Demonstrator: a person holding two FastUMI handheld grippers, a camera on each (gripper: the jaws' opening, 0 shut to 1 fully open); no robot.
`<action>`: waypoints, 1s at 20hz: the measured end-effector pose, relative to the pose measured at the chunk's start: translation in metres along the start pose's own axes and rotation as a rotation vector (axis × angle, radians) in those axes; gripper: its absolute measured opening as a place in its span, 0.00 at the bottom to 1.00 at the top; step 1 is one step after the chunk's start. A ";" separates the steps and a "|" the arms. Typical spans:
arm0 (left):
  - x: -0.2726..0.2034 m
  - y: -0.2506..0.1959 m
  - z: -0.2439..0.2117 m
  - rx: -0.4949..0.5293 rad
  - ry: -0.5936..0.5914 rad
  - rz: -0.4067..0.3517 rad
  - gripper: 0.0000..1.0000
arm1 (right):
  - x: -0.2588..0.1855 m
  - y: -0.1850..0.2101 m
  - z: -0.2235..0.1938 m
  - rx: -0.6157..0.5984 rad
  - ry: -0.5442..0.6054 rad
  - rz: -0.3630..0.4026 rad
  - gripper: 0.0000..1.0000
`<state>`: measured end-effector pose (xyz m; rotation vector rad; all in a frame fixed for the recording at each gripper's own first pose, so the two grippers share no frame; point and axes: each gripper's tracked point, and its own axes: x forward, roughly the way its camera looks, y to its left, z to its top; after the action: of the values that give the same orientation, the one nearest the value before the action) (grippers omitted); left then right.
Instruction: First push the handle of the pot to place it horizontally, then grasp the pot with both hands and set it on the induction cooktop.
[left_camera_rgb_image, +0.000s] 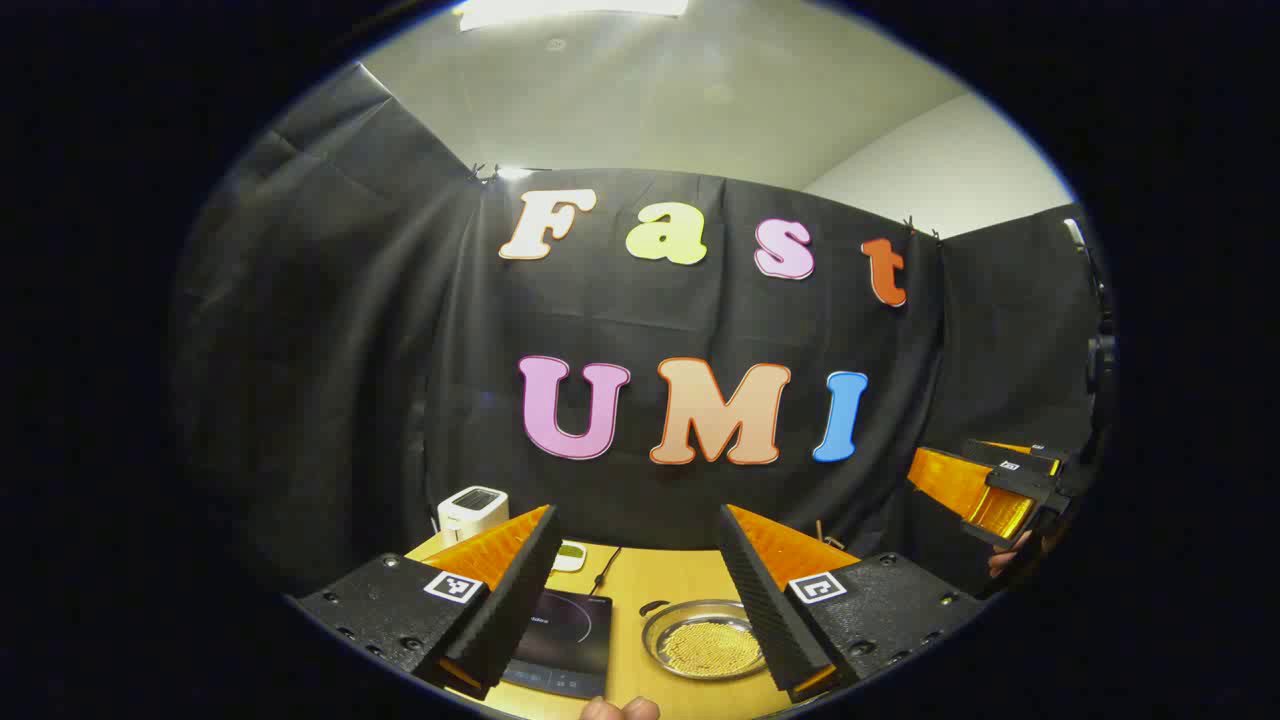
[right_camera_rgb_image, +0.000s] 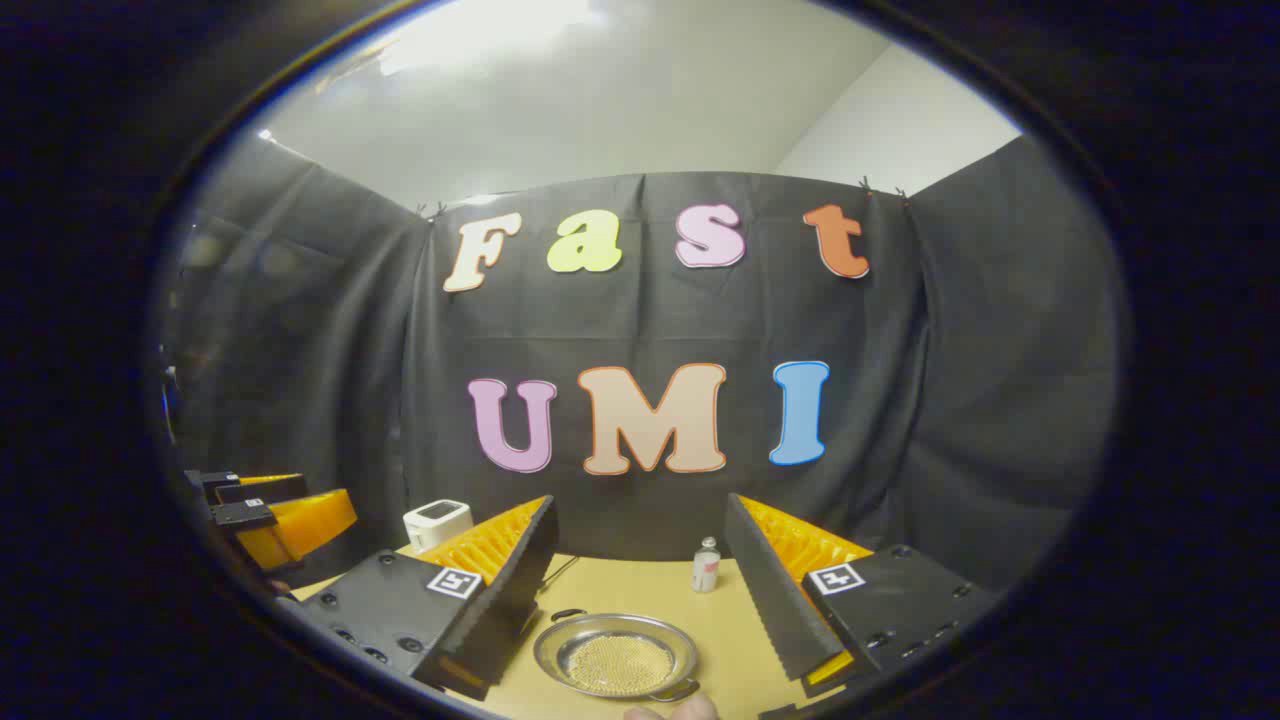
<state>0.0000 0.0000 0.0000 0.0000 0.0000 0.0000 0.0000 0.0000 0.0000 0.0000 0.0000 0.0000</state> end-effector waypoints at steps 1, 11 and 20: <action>-0.001 0.005 -0.003 0.015 0.002 0.007 0.95 | 0.002 0.004 -0.003 -0.001 0.008 0.007 0.98; -0.007 0.056 -0.012 0.030 0.007 0.085 0.92 | 0.014 0.038 -0.020 -0.027 0.064 0.051 0.99; -0.002 0.060 -0.015 0.034 0.012 0.046 0.95 | 0.009 0.037 -0.016 -0.046 0.058 0.002 0.99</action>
<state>-0.0023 0.0596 -0.0155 0.0344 0.0121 0.0456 0.0092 0.0370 -0.0164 -0.0463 0.0580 0.0018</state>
